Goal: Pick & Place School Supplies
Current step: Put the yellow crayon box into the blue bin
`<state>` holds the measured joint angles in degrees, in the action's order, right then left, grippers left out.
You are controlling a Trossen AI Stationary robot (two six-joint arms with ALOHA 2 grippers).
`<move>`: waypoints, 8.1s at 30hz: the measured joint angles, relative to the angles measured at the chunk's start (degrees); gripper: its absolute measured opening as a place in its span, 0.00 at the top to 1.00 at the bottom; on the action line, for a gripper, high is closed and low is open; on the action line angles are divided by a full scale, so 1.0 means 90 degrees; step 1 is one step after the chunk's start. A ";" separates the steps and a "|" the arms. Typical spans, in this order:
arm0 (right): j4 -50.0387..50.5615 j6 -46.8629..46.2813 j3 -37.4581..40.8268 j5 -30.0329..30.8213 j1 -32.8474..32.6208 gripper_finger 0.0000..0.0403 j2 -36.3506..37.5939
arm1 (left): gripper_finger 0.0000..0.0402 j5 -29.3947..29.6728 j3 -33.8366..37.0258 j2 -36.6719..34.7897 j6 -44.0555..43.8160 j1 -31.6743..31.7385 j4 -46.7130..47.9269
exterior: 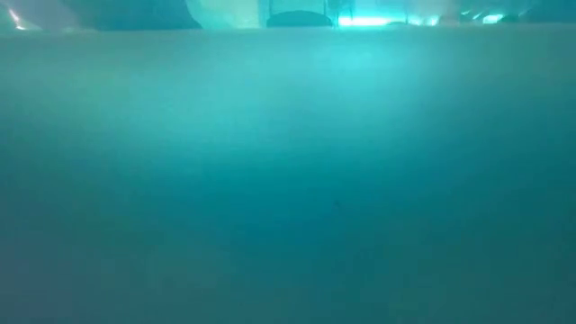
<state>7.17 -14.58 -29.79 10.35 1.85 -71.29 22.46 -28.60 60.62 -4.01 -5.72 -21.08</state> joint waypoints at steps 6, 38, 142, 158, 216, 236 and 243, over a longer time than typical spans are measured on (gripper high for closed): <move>-0.0926 0.0246 0.0694 0.0177 0.0053 0.38 0.0000 | 0.23 -0.0002 -0.0002 0.0000 0.0004 0.0000 0.0000; -0.2155 0.0752 0.1169 0.0182 0.0051 0.61 -0.0425 | 0.23 -0.0012 -0.0002 0.0000 0.0007 0.0000 0.0000; -0.1730 0.0918 -0.2551 -0.0606 -0.2786 0.42 -0.1771 | 0.23 -0.0010 -0.0005 0.0002 -0.0260 -0.0002 0.0038; 0.0350 0.0259 -0.2541 0.2180 -0.1091 0.44 -0.0937 | 0.23 -0.0010 -0.0005 0.0002 -0.0251 -0.0002 0.0194; 0.1433 -0.1179 -0.2529 -0.2611 0.1489 0.38 -0.2404 | 0.23 -0.0010 -0.0005 0.0002 -0.0447 -0.0002 0.0219; -0.0233 0.0247 -0.1615 -0.0732 0.1274 0.38 -0.1858 | 0.23 -0.0009 -0.0005 0.0002 -0.0440 -0.0005 0.0223; -0.1153 0.0272 -0.1007 -0.0278 0.1167 0.38 -0.1855 | 0.23 -0.0007 -0.0005 0.0002 -0.0432 -0.0005 0.0219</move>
<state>-3.21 -12.13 -38.86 7.85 12.35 -87.99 22.39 -28.64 60.64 -7.90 -5.76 -19.11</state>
